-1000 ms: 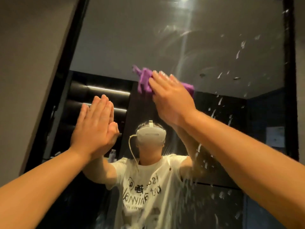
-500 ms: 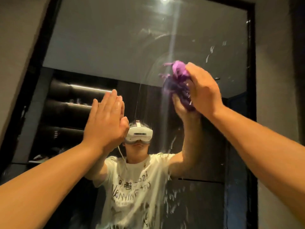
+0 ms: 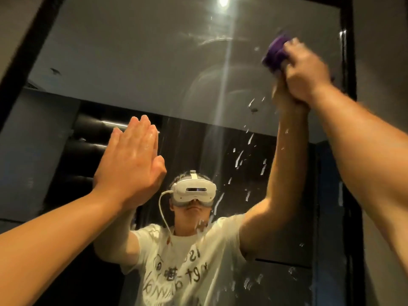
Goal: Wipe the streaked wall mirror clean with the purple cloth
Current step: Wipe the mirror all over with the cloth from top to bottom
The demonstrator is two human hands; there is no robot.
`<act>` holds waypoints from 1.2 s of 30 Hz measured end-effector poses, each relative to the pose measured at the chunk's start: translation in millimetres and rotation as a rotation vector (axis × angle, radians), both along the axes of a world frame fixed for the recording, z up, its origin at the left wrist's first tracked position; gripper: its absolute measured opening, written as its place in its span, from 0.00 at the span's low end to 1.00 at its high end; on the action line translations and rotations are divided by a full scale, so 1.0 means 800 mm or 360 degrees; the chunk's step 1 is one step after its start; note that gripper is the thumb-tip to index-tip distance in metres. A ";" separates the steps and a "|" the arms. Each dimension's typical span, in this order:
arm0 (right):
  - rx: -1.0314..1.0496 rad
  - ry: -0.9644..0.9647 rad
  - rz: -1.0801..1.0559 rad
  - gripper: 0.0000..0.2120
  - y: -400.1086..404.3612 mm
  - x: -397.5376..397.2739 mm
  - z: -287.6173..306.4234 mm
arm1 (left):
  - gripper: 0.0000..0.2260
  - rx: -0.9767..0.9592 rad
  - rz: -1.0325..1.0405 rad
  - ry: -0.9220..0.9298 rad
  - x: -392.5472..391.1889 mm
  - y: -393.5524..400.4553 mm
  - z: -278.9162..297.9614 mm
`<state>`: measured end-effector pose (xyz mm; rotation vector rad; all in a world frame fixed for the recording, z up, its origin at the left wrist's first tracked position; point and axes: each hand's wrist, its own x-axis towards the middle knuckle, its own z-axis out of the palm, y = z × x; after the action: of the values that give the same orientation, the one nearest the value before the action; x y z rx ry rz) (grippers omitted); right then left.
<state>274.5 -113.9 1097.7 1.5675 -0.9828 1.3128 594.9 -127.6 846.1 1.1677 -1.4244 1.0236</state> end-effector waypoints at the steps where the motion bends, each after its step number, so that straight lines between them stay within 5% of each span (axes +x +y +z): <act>1: 0.0017 0.0197 0.0064 0.21 0.001 0.013 -0.043 | 0.32 -0.0006 0.0006 0.0002 0.000 0.000 0.001; 5: -0.0039 0.0986 0.0067 0.22 -0.030 0.051 -0.312 | 0.32 0.0015 0.0006 0.0017 0.000 0.003 0.001; 7: -0.0055 0.1612 0.0056 0.22 -0.038 0.048 -0.425 | 0.32 0.0030 0.0034 -0.0001 0.000 0.003 0.003; 8: 0.0025 0.1780 0.0346 0.21 -0.041 0.054 -0.459 | 0.32 0.0038 0.0055 -0.0011 0.000 0.003 0.004; 9: 0.0477 0.1776 0.0913 0.22 -0.041 0.060 -0.484 | 0.32 0.0050 0.0075 -0.0018 0.001 0.005 0.006; 10: 0.0686 0.1676 0.1109 0.22 -0.044 0.058 -0.490 | 0.32 0.0059 0.0095 -0.0020 0.002 0.005 0.007; 12: -0.0009 0.1674 0.0391 0.21 -0.036 0.046 -0.466 | 0.32 0.0070 0.0125 -0.0027 0.003 0.005 0.008; 14: -0.0070 0.1389 0.0370 0.17 -0.016 0.057 -0.385 | 0.32 0.0069 0.0115 -0.0011 0.000 0.004 0.005; 16: -0.0467 0.1073 0.0383 0.16 0.006 0.063 -0.265 | 0.31 0.0046 0.0094 -0.0003 -0.002 0.003 0.004; 18: -0.0343 0.0495 0.0663 0.12 0.028 0.042 -0.138 | 0.32 0.0028 0.0089 -0.0004 -0.002 0.002 0.003; 20: -0.0345 0.0002 0.0300 0.14 0.032 0.020 -0.038 | 0.32 0.0012 0.0078 -0.0009 0.000 0.000 0.003; 23: -0.0051 -0.0127 -0.0051 0.19 0.018 0.017 0.037 | 0.31 -0.0007 0.0083 -0.0001 0.002 -0.005 0.000; 27: -0.0193 0.0354 -0.0013 0.22 -0.007 0.073 -0.055 | 0.31 -0.0029 0.0067 -0.0024 0.004 -0.008 0.003; 32: 0.0053 0.1414 -0.0047 0.26 0.002 0.067 -0.368 | 0.32 -0.0002 0.0079 -0.0007 0.003 -0.004 0.001; 34: 0.0134 0.1686 0.0038 0.25 0.010 0.058 -0.401 | 0.32 0.0000 0.0092 -0.0009 0.003 -0.003 0.001; 36: 0.0089 0.1648 0.0265 0.18 0.005 0.046 -0.382 | 0.32 -0.0004 0.0086 -0.0009 0.003 -0.002 0.001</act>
<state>311.6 -110.0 791.9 2.0387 -0.2297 0.4042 597.5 -129.5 847.2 1.2080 -1.4020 1.0663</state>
